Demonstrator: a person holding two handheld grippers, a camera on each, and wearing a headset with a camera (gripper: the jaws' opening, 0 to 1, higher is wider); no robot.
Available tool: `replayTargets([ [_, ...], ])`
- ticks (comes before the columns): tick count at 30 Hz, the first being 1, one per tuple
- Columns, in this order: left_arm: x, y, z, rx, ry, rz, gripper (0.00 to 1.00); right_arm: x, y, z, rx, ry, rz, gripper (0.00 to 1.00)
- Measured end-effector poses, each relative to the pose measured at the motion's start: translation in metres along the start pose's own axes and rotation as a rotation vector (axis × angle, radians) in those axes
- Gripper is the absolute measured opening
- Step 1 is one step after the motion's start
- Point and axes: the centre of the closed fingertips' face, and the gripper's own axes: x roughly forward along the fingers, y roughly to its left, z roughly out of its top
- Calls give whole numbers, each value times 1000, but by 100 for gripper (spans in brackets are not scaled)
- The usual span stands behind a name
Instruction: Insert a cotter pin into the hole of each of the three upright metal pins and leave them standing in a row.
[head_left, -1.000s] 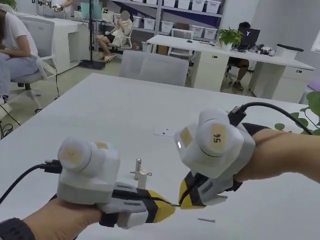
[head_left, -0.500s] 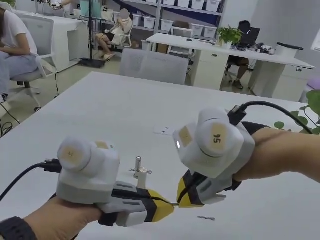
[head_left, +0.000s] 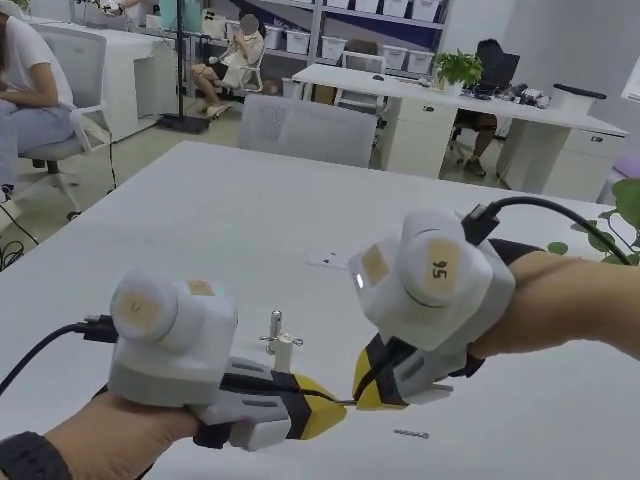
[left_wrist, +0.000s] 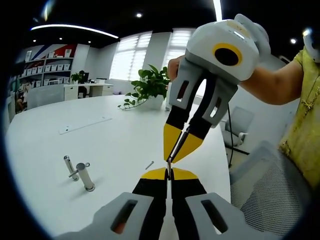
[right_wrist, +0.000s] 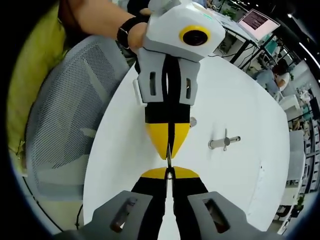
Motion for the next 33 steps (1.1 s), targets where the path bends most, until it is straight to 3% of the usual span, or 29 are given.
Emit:
replayTargets([
  [15,0,-6,-3,47,18,-27,0,0,7,-3,26,-9,49,6],
  [18,0,-9,-4,59,25,-35,0,0,10,-4,43,-15,79,11],
  [26,-1,-16,-3,91,28,-66,0,-2,22,-9,106,-38,175,10],
  [33,-1,-25,-5,180,50,-83,0,-3,27,-10,156,-45,242,10],
])
